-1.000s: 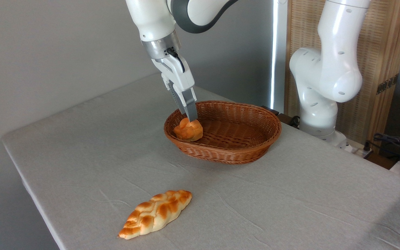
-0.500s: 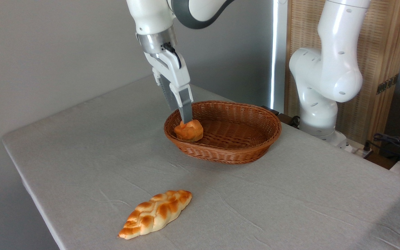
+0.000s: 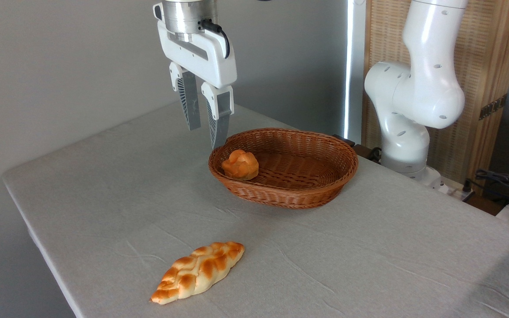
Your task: Put bread into the basket
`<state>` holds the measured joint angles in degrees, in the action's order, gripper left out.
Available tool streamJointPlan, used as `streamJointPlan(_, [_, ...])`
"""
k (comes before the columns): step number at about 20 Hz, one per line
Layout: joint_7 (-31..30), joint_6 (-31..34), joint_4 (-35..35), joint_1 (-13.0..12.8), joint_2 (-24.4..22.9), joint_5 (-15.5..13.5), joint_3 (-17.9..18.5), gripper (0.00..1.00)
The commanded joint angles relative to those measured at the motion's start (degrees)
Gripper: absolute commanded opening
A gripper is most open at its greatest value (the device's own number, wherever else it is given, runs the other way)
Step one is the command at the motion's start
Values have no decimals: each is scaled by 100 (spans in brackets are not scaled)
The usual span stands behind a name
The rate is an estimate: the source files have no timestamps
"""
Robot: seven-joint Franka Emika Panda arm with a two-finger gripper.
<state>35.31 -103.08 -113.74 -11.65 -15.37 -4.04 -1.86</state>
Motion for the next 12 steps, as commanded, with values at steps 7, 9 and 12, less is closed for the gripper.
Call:
streamJointPlan(7, [99,842,2056,769,1071,-27,36,100])
streamJointPlan(9, [353,939,2110,770,1080,-88,299,100])
streamJointPlan(12, [337,1149,2233,770,1176,-80,309,100])
